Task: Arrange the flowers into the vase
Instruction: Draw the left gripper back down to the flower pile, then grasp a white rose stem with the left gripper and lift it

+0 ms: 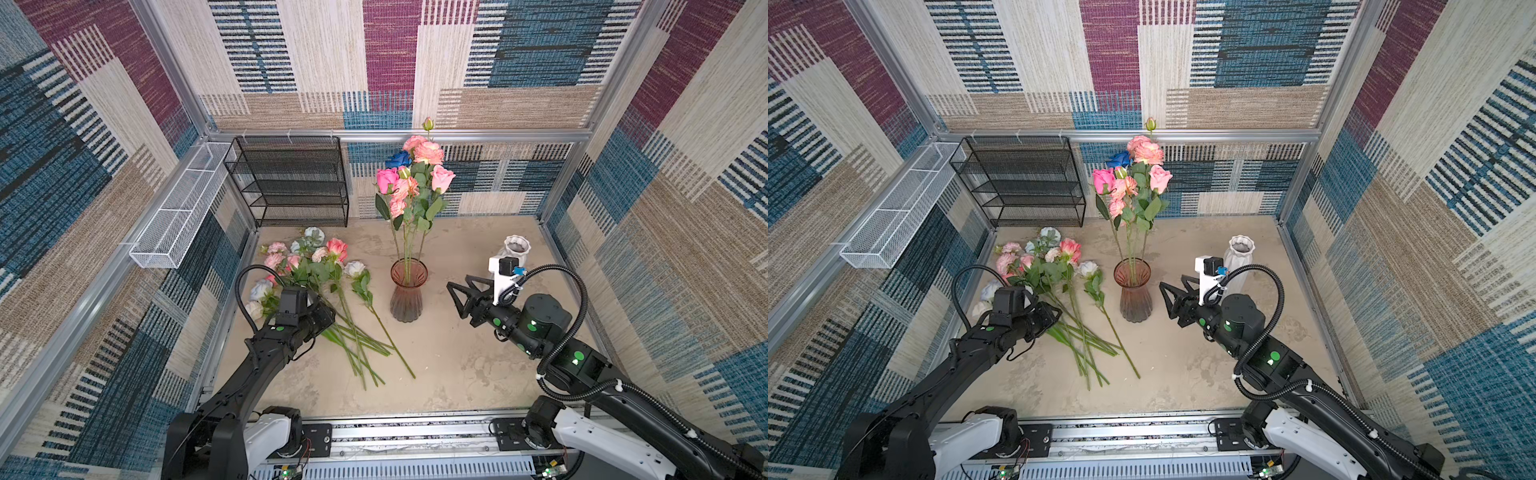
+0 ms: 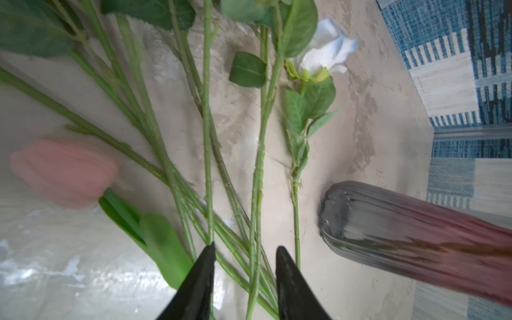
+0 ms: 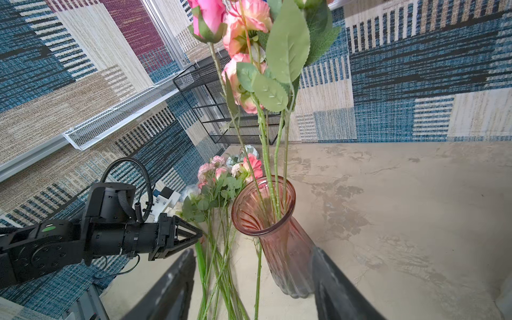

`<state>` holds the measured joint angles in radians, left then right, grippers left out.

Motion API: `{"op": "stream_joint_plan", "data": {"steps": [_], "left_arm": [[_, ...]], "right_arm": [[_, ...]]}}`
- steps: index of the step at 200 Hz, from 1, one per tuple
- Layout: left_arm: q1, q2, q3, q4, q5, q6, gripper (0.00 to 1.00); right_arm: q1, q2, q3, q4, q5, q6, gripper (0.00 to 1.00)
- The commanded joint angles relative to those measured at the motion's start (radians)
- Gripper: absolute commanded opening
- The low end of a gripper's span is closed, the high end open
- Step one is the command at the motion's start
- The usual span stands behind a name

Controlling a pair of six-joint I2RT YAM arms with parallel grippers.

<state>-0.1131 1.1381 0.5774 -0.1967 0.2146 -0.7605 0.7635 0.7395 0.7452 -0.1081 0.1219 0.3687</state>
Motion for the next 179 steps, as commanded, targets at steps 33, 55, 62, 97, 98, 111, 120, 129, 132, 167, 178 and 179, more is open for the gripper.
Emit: {"op": "stream_joint_plan", "data": {"steps": [33, 55, 62, 97, 98, 111, 120, 129, 132, 167, 178, 179], "left_arm": [[0.015, 0.168, -0.013, 0.220, 0.000, -0.045, 0.33], [0.015, 0.218, -0.018, 0.248, -0.022, -0.043, 0.31], [0.015, 0.232, -0.021, 0.262, -0.024, -0.044, 0.29], [0.015, 0.289, -0.024, 0.307, -0.026, -0.038, 0.24], [0.015, 0.290, -0.024, 0.307, -0.026, -0.039, 0.24], [0.015, 0.303, -0.023, 0.318, -0.021, -0.033, 0.20], [0.014, 0.310, -0.021, 0.319, -0.022, -0.030, 0.16], [0.015, 0.311, -0.022, 0.318, -0.027, -0.024, 0.14], [0.015, 0.312, -0.023, 0.317, -0.027, -0.024, 0.14], [0.015, 0.300, -0.025, 0.314, -0.028, -0.015, 0.06], [0.014, 0.283, -0.023, 0.307, -0.031, -0.016, 0.02], [0.015, 0.281, -0.022, 0.306, -0.031, -0.016, 0.02]], "right_arm": [[0.000, 0.008, -0.004, 0.039, -0.010, 0.006, 0.67], [0.000, 0.002, -0.004, 0.036, -0.010, 0.005, 0.67], [0.000, 0.001, -0.003, 0.036, -0.008, 0.005, 0.67], [0.000, -0.001, -0.006, 0.035, -0.004, 0.003, 0.67], [0.000, -0.001, -0.006, 0.035, -0.004, 0.003, 0.67], [0.000, 0.002, -0.003, 0.035, -0.002, 0.002, 0.67], [0.000, 0.003, -0.003, 0.035, -0.002, 0.000, 0.67], [0.001, 0.005, -0.002, 0.035, -0.002, 0.000, 0.67], [0.000, 0.005, -0.002, 0.035, -0.002, -0.001, 0.67], [0.000, 0.007, 0.001, 0.033, -0.001, -0.003, 0.67], [0.000, 0.009, 0.004, 0.031, -0.001, -0.003, 0.67], [0.000, 0.008, 0.004, 0.031, -0.001, -0.003, 0.67]]}}
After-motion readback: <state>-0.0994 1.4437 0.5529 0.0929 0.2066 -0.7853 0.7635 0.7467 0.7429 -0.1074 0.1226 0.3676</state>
